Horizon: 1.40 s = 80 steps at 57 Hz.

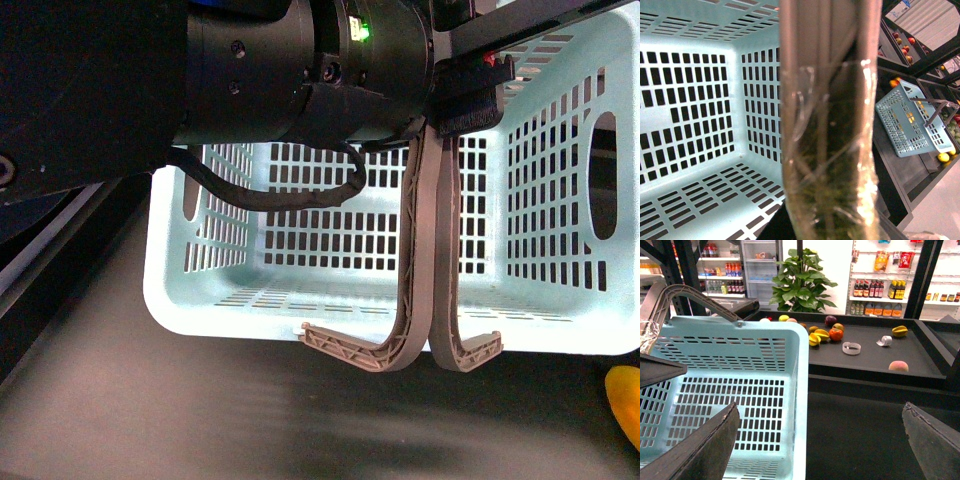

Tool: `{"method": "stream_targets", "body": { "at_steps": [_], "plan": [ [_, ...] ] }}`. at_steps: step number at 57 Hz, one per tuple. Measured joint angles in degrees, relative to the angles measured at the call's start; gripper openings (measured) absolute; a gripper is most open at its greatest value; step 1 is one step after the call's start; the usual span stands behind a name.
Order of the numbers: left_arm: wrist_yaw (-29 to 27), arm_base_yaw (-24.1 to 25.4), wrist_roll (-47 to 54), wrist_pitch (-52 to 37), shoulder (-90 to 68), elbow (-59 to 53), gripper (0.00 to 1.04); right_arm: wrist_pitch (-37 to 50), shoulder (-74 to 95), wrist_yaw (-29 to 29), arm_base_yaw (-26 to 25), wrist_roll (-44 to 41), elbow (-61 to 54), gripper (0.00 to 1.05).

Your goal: Pick mango with right arm and hold basket with left

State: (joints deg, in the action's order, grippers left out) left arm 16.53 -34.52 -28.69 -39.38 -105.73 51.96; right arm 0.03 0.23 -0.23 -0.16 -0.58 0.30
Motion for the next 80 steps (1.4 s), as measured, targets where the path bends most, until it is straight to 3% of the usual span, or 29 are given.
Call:
{"method": "stream_targets", "body": {
  "at_steps": [27, 32, 36, 46, 66, 80],
  "plan": [
    [-0.3, 0.0, 0.0, 0.0, 0.0, 0.0, 0.06, 0.0, 0.0, 0.0, 0.0, 0.0, 0.0, 0.97],
    [-0.2, 0.0, 0.0, 0.0, 0.0, 0.0, 0.06, -5.4, 3.9, 1.2, -0.2, 6.8, 2.0, 0.97],
    [-0.2, 0.0, 0.0, 0.0, 0.0, 0.0, 0.06, -4.0, 8.3, -0.3, -1.9, 10.5, 2.1, 0.97],
    [-0.2, 0.0, 0.0, 0.0, 0.0, 0.0, 0.06, 9.8, 25.0, -5.2, -8.0, 11.1, 3.6, 0.97],
    [-0.3, 0.0, 0.0, 0.0, 0.0, 0.0, 0.06, 40.9, 71.3, -12.5, -14.9, 1.0, 10.4, 0.97],
    [-0.2, 0.0, 0.0, 0.0, 0.0, 0.0, 0.06, 51.9, 98.0, -13.3, -18.6, -5.8, 16.3, 0.97]
  ]
}}
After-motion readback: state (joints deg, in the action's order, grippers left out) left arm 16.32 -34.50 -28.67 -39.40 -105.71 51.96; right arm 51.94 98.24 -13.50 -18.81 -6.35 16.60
